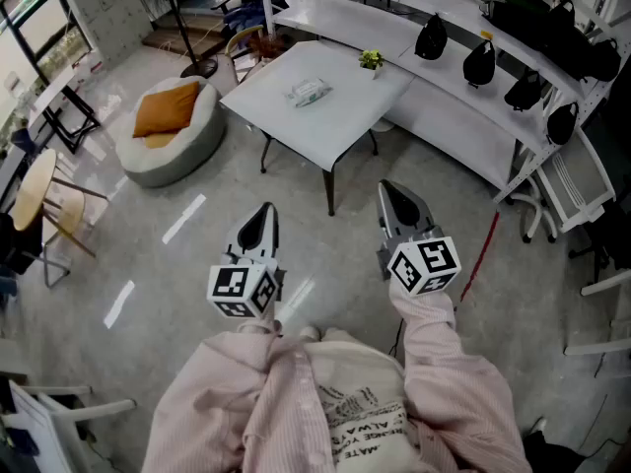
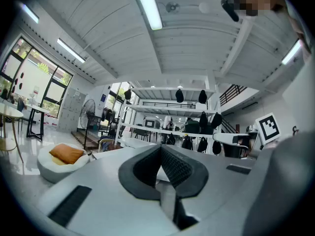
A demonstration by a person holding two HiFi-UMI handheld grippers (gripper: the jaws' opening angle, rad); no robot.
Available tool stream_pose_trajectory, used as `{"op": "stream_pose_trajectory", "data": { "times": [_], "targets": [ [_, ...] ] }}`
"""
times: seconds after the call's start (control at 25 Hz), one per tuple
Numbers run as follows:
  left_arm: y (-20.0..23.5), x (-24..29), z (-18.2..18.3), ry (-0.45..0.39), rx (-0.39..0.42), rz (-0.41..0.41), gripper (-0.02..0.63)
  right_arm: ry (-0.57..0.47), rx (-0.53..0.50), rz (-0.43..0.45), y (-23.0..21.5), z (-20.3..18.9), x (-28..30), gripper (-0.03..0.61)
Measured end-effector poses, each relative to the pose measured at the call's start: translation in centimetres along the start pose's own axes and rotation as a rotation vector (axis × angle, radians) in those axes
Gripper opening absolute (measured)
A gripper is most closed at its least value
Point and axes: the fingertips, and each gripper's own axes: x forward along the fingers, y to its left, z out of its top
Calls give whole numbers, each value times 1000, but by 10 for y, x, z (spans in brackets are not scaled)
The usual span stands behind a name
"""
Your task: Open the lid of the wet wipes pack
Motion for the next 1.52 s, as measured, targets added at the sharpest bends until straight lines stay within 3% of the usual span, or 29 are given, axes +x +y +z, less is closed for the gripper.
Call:
{"op": "stream_pose_trajectory", "data": {
  "times": [0.16, 0.56, 0.76, 0.88, 0.96, 1.2, 1.52],
  "targets": [
    [-10, 9, -1, 0, 13, 1, 0, -7, 0, -15, -21, 3, -3, -2],
    [-18, 13, -13, 12, 3, 37, 0, -19, 49, 92, -29, -9, -1, 0],
    [-11, 15, -18, 20, -8, 50, 0, 5, 45, 87, -34, -19, 13, 9],
    [-1, 15, -19, 12, -54, 71, 0, 18, 51, 93, -33, -26, 24, 95],
    [4, 20, -20, 16, -49, 79, 0, 28, 50, 95, -35, -30, 32, 95],
    [24, 48, -22, 32, -38, 86, 0, 31, 76, 114, -45, -41, 66, 140],
    [54, 119, -31, 57, -59, 55, 0, 65, 100, 107, -74, -62, 124, 146]
  ]
}}
